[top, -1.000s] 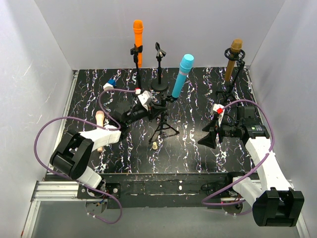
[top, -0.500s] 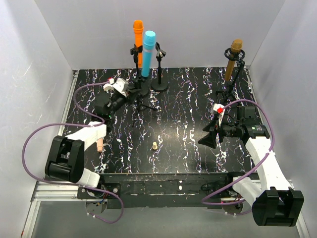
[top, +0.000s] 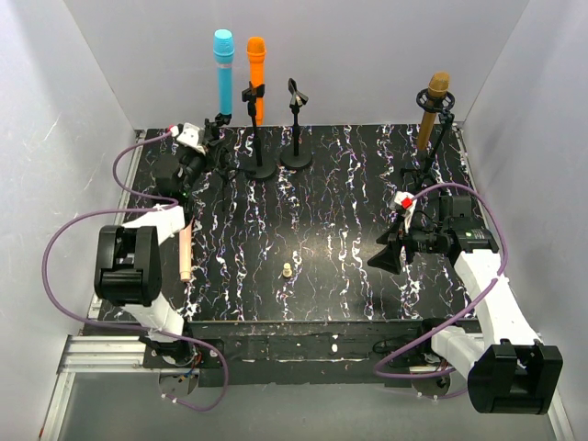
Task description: Attach the microphones to the stand
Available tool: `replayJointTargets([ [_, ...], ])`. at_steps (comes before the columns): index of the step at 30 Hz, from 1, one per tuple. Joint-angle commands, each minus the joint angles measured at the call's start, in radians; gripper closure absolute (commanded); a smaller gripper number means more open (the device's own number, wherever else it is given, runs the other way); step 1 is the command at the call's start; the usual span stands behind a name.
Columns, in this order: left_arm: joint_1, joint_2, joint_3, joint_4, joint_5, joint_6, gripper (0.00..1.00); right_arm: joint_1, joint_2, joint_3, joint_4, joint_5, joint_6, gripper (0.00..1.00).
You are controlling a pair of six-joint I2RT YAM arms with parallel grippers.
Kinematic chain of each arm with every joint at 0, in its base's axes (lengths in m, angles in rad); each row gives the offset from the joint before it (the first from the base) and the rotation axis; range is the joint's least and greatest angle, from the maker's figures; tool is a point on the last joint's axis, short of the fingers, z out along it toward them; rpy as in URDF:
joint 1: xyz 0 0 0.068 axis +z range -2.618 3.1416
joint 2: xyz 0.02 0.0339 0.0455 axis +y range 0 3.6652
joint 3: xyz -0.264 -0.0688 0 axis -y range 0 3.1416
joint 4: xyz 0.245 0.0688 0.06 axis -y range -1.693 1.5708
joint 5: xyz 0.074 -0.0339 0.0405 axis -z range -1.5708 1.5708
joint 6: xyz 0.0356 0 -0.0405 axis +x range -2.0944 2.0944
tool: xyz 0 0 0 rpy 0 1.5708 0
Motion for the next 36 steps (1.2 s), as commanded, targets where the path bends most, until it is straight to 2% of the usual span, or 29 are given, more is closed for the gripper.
replayJointTargets([
  [1, 0.031, 0.045, 0.096, 0.095, -0.028, 0.013, 1.0, -0.007, 0.007, 0.013, 0.011, 0.001, -0.003, 0.16],
  [12, 0.073, 0.146, 0.146, 0.117, -0.123, 0.087, 1.0, -0.012, 0.045, 0.021, -0.001, -0.001, -0.01, 0.16],
  [24, 0.074, 0.165, 0.13, 0.115, -0.118, 0.104, 1.0, -0.018, 0.062, 0.025, -0.009, 0.001, -0.016, 0.16],
  [30, 0.081, 0.13, 0.038, 0.131, -0.149, 0.093, 0.89, -0.018, 0.057, 0.027, -0.009, -0.004, -0.017, 0.16],
  [36, 0.087, 0.091, -0.013, 0.126, -0.172, 0.079, 0.74, -0.016, 0.051, 0.025, -0.013, -0.005, -0.018, 0.16],
])
